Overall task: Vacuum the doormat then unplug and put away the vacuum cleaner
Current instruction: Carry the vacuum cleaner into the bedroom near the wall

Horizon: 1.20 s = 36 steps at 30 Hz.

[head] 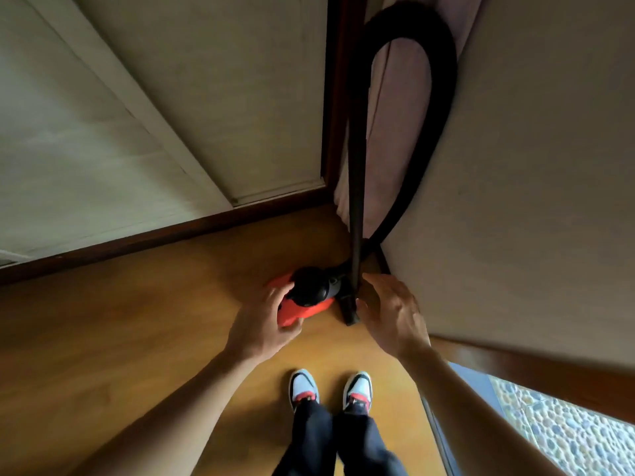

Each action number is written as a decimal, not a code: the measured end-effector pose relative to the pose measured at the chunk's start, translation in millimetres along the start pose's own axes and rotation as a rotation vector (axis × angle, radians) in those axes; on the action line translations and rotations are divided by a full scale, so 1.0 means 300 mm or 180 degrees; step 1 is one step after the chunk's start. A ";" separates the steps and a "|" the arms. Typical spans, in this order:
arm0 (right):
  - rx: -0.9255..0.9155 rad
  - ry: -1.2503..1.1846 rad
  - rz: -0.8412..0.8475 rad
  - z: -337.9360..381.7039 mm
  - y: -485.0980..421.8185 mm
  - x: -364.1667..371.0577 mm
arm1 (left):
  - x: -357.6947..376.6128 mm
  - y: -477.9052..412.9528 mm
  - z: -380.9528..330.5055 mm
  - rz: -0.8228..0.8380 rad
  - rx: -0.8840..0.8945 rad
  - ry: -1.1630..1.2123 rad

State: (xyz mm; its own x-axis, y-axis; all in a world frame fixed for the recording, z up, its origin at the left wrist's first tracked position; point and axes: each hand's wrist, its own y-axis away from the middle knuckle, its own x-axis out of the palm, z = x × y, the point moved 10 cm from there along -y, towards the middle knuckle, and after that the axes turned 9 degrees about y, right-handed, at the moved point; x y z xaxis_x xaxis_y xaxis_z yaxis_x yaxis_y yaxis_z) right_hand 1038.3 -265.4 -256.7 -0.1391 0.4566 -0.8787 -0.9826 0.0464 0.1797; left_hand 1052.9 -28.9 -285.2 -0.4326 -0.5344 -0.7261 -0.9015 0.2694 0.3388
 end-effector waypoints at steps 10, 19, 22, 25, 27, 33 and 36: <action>-0.0192 -0.0524 -0.0471 -0.323 -0.316 0.382 | 0.460 -0.367 0.296 -0.0188 0.0247 -0.0041; 0.0048 -0.1017 -0.0823 -0.503 -0.509 0.561 | 0.720 -0.623 0.522 -0.0298 0.0302 0.0109; -0.0034 -0.1179 -0.0922 -0.501 -0.576 0.601 | 0.781 -0.669 0.595 -0.0331 0.0052 0.0353; -0.0058 -0.1552 -0.0890 -0.495 -0.642 0.644 | 0.818 -0.705 0.620 -0.0417 0.0026 0.0478; 0.0053 -0.1763 -0.0778 -0.494 -0.689 0.672 | 0.822 -0.715 0.639 -0.0516 -0.0082 0.0653; 0.0061 -0.2235 -0.0675 -0.475 -0.760 0.698 | 0.849 -0.730 0.678 -0.0759 -0.0223 0.0819; 0.0183 -0.2521 -0.0546 -0.474 -0.767 0.723 | 0.852 -0.733 0.679 -0.0780 -0.0291 0.0745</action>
State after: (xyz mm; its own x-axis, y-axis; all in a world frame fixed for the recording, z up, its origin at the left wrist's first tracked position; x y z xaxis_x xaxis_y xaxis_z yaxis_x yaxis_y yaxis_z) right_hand 1216.8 -303.3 -551.4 0.1624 0.9313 -0.3261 -0.9716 0.2086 0.1121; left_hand 1143.5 -61.5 -667.2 -0.1853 -0.7464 -0.6392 -0.9719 0.0431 0.2314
